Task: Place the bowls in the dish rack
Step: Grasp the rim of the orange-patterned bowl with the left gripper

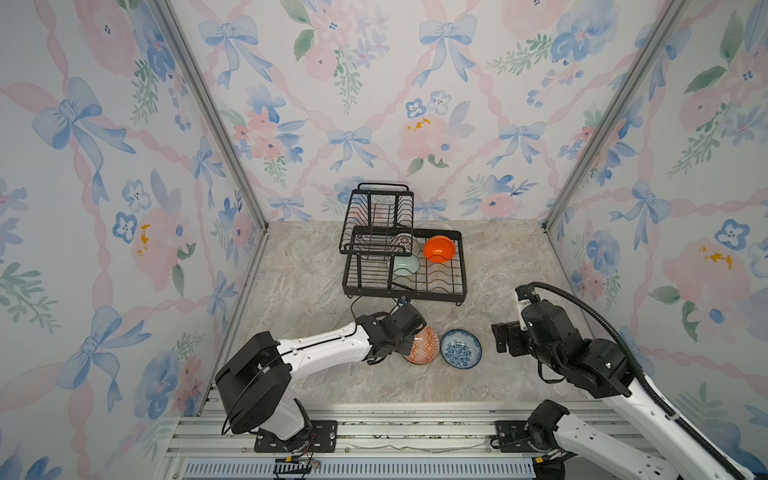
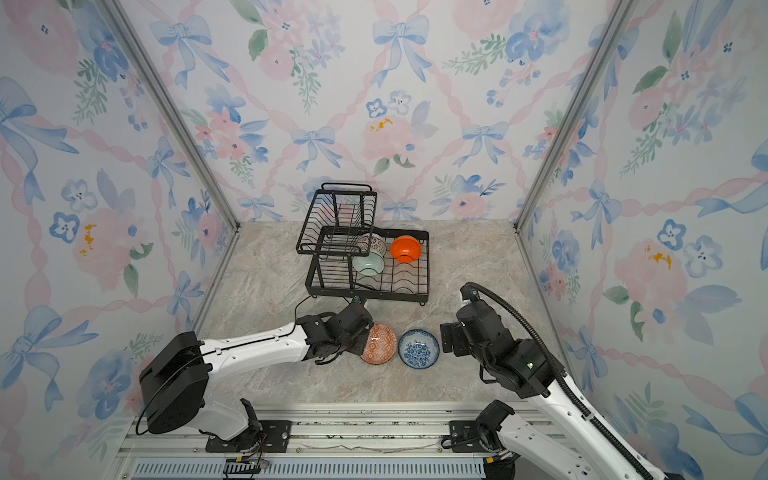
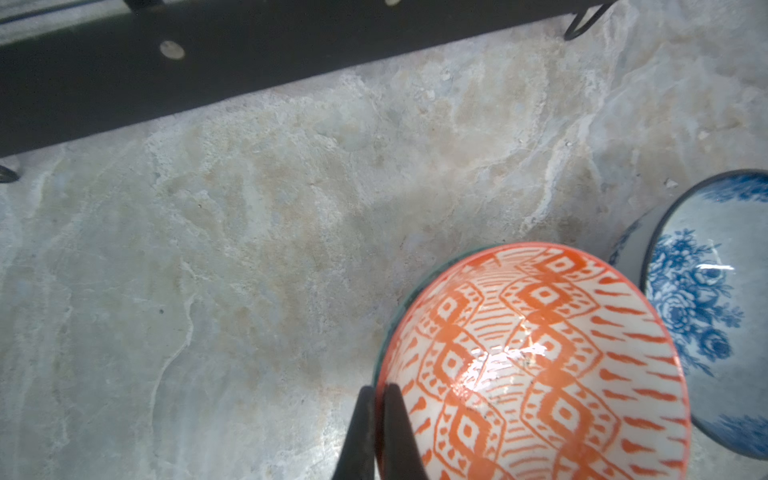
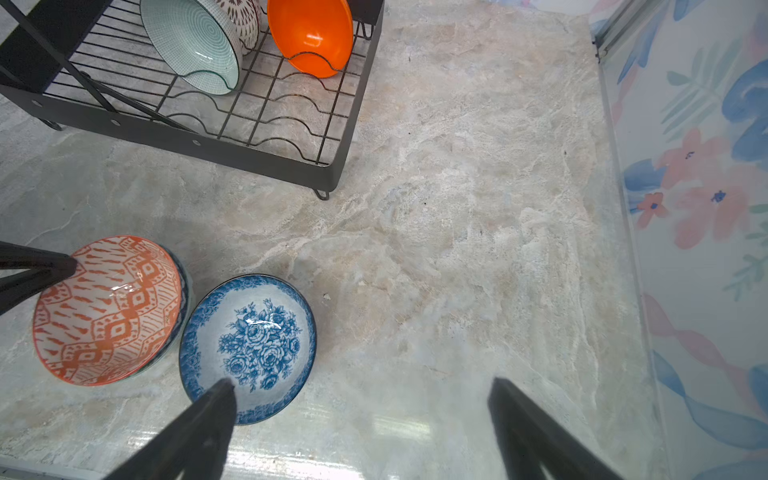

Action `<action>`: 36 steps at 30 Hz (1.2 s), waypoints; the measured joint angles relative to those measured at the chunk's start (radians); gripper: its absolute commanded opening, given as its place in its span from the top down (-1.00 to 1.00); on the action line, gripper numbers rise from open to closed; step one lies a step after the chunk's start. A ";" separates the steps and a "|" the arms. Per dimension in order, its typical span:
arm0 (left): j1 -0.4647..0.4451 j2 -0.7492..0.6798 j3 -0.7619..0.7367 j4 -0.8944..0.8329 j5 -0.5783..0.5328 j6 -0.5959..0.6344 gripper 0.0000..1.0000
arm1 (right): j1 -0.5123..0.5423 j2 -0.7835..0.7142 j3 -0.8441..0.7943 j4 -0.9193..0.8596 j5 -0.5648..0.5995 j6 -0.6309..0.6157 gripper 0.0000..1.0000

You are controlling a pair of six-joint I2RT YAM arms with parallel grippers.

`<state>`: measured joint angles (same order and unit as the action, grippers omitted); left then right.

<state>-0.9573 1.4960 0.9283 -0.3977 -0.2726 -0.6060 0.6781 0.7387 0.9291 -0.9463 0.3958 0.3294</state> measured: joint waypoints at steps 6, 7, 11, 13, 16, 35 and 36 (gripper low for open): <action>0.000 -0.021 0.000 0.000 0.000 0.000 1.00 | 0.000 -0.004 0.000 0.000 -0.007 0.000 -0.94; 0.000 -0.026 0.000 0.000 0.000 0.000 1.00 | 0.000 -0.004 0.000 0.000 -0.009 0.000 -0.94; 0.000 -0.045 0.000 -0.001 0.000 0.000 1.00 | 0.000 -0.004 0.000 0.000 -0.026 0.000 -0.93; 0.000 -0.054 0.001 -0.001 0.000 0.000 1.00 | 0.000 -0.001 0.000 0.000 -0.031 0.000 -0.94; 0.000 -0.055 0.009 -0.005 0.000 0.000 1.00 | 0.000 0.001 0.000 0.000 -0.034 0.000 -0.93; 0.000 -0.021 0.032 -0.008 0.013 0.003 0.51 | 0.000 0.010 0.000 0.000 -0.045 -0.001 -0.93; 0.000 -0.018 0.034 -0.008 0.016 0.004 0.54 | 0.000 0.010 0.000 0.000 -0.045 -0.001 -0.94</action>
<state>-0.9573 1.4776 0.9619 -0.4053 -0.2562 -0.6022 0.6781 0.7483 0.9291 -0.9459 0.3508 0.3283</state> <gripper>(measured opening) 0.251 0.967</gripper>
